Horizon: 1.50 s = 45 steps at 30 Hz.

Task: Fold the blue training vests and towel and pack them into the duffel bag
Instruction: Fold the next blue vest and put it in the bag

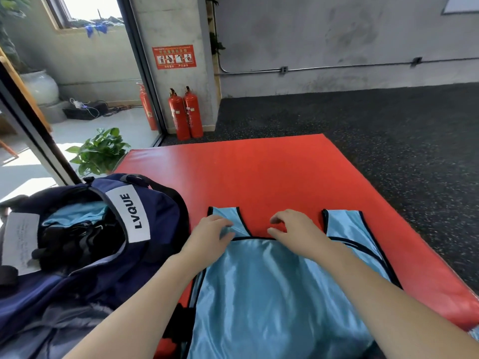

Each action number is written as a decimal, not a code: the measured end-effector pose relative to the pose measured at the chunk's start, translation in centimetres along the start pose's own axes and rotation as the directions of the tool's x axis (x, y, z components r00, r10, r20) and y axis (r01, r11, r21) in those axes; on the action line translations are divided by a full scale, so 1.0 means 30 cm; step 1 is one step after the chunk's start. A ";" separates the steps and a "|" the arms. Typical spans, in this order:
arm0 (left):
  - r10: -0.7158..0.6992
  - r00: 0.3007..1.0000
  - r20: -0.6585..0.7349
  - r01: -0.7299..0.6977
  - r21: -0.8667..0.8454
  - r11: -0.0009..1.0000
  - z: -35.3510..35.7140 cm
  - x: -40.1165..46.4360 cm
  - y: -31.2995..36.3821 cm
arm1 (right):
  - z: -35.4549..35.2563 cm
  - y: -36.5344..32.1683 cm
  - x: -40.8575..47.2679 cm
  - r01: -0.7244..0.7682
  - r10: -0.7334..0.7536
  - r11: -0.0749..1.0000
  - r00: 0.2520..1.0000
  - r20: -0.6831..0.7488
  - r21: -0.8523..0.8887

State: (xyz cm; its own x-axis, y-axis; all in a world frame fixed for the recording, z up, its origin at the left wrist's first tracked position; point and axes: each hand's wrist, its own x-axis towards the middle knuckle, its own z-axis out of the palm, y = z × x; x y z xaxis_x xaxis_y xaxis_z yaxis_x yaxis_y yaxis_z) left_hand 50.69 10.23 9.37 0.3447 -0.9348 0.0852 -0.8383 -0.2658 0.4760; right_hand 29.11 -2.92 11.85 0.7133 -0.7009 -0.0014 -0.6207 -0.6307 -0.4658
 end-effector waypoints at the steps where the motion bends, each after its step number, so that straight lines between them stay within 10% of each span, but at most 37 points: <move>1: -0.005 1.000 0.018 0.005 0.012 1.000 0.001 -0.013 0.013 | -0.018 0.029 -0.028 -0.009 0.009 1.000 1.000 -0.009 0.001; 11: -0.150 0.989 0.011 0.149 0.044 0.988 -0.044 -0.110 0.014 | -0.185 0.351 -0.257 -0.219 0.219 0.971 0.976 -0.007 -0.099; 45: -0.214 0.975 -0.053 0.200 -0.191 0.961 -0.079 -0.162 0.028 | -0.209 0.438 -0.279 -0.196 0.197 0.960 0.980 0.011 0.200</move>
State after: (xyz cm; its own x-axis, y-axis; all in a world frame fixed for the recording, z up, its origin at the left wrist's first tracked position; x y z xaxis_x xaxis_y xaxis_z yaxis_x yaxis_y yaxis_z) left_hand 49.32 15.10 11.41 0.5381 -0.8424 0.0276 -0.6556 -0.3977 0.6419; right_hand 12.95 -7.43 11.30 0.5802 -0.8079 -0.1031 -0.6702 -0.4017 -0.6240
